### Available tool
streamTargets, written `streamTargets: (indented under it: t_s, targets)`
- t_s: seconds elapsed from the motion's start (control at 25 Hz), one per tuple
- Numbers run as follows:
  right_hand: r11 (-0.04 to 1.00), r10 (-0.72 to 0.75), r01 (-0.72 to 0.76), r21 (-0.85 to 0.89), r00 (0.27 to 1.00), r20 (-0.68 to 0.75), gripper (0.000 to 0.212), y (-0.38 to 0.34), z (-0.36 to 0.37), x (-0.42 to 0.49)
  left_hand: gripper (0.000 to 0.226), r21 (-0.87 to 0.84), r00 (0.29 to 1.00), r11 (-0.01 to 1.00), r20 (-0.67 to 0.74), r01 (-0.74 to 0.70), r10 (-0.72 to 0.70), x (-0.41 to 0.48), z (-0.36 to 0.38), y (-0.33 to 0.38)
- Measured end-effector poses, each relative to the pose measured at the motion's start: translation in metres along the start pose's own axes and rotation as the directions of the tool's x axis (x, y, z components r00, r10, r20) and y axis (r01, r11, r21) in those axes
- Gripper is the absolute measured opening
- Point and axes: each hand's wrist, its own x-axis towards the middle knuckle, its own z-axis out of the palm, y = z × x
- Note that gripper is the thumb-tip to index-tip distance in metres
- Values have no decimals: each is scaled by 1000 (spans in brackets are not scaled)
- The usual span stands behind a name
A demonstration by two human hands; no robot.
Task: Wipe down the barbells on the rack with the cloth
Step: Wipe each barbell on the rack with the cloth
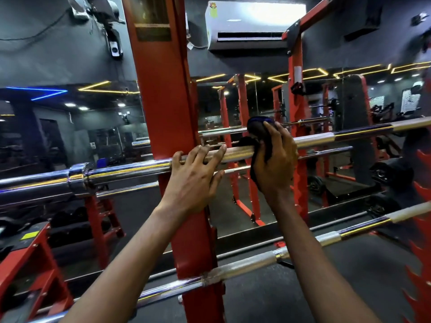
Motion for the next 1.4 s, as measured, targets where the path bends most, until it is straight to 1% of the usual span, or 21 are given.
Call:
streamTargets:
  t_s: [0.08, 0.24, 0.28, 0.36, 0.44, 0.56, 0.6, 0.64, 0.68, 0.72, 0.8, 0.84, 0.92, 1.0, 1.04, 1.08, 1.16, 1.24, 1.28, 1.32, 1.4]
  targets:
    - [1000, 25, -25, 11, 1000, -5, 43, -6, 6, -7, 57, 6, 999, 999, 10, 35, -35, 1, -2, 6]
    - [981, -193, 193, 8, 975, 108, 47, 13, 1, -20, 49, -49, 993, 992, -21, 119, -120, 5, -10, 13]
    - [985, -174, 174, 8, 980, 92, 47, 24, -5, -13, 47, -48, 993, 993, -26, 111, -112, 8, -13, 15]
    - [998, -45, 45, 32, 999, 10, 44, 39, -11, 0, 47, -39, 997, 996, 17, 81, -81, 18, -17, 25]
    - [997, 41, -40, 69, 999, -20, 44, 31, -8, -5, 48, -28, 995, 996, 60, 84, -82, 28, -16, 34]
    - [988, -62, 57, 143, 998, 30, 44, 17, -3, -27, 51, 45, 993, 994, 56, 101, -104, 33, -11, 41]
    - [978, -54, 50, 202, 998, 15, 44, 18, -6, -30, 51, 61, 994, 993, 45, 100, -103, 34, -8, 41]
    - [958, 21, -15, 286, 1000, -18, 45, 18, -10, -31, 49, 70, 994, 992, 30, 100, -103, 33, -6, 40]
    - [918, 150, -121, 377, 988, -47, 46, 14, -15, -32, 48, 72, 994, 992, 17, 103, -105, 32, -4, 41]
    - [852, 304, -243, 463, 951, -60, 47, 7, -19, -33, 46, 69, 994, 992, 7, 107, -107, 32, -3, 41]
    - [662, 578, -452, 598, 815, -24, 50, -19, -24, -34, 46, 59, 993, 992, -18, 115, -114, 32, -2, 42]
    - [563, 663, -499, 659, 749, 1, 51, -31, -22, -34, 46, 55, 993, 992, -32, 116, -115, 32, -2, 42]
    - [365, 782, -511, 778, 622, 42, 48, -47, -21, -33, 47, 53, 992, 991, -57, 119, -116, 31, -3, 44]
    - [71, 865, -498, 864, 462, 195, 42, -51, -18, -34, 54, 29, 989, 990, -48, 141, -139, 32, -8, 47]
    - [-74, 875, -507, 859, 381, 300, 38, -49, -17, -33, 60, 9, 988, 988, -26, 155, -154, 32, -11, 48]
    - [-171, 867, -507, 845, 329, 373, 33, -43, -12, -31, 65, -11, 986, 985, 1, 170, -170, 33, -15, 49]
    - [-336, 808, -513, 790, 274, 521, 26, -31, -7, -22, 69, -57, 980, 979, 56, 194, -191, 33, -20, 49]
    - [-514, 706, -498, 699, 218, 674, 49, -21, -1, -7, 71, -108, 975, 972, 93, 211, -201, 32, -24, 48]
    - [-560, 643, -545, 624, 189, 742, 53, -19, -2, 0, 71, -128, 974, 967, 94, 219, -208, 32, -26, 49]
    - [-558, 603, -606, 567, 174, 779, 52, -17, -8, 6, 69, -144, 973, 964, 87, 225, -214, 33, -28, 49]
    - [-549, 520, -673, 497, 191, 833, 49, -11, -17, 6, 61, -166, 975, 961, 66, 219, -211, 36, -29, 50]
